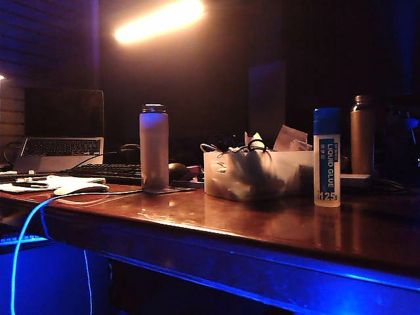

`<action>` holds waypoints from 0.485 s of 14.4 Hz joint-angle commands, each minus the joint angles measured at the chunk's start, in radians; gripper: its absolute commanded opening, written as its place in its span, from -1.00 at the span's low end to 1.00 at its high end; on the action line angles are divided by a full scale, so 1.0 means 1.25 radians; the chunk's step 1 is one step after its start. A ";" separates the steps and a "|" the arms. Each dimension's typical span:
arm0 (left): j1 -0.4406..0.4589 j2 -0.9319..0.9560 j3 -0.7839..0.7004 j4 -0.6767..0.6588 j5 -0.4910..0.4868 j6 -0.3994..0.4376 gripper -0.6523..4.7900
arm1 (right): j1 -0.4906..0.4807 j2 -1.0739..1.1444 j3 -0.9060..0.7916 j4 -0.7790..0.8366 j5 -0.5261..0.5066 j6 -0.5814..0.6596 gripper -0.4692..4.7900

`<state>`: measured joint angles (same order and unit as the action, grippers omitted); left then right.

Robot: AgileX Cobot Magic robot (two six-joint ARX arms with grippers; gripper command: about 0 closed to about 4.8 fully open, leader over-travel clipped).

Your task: Pick up the liquid glue and place it into the translucent box.

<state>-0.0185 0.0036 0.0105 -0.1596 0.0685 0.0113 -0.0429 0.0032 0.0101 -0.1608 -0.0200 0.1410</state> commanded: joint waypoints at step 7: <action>-0.002 -0.002 0.025 -0.008 -0.003 -0.152 -0.78 | 0.000 -0.001 -0.003 0.008 0.002 0.091 -0.83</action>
<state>-0.0185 0.0040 0.0177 -0.1707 0.0669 -0.0814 -0.0429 0.0032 0.0101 -0.1600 -0.0200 0.1802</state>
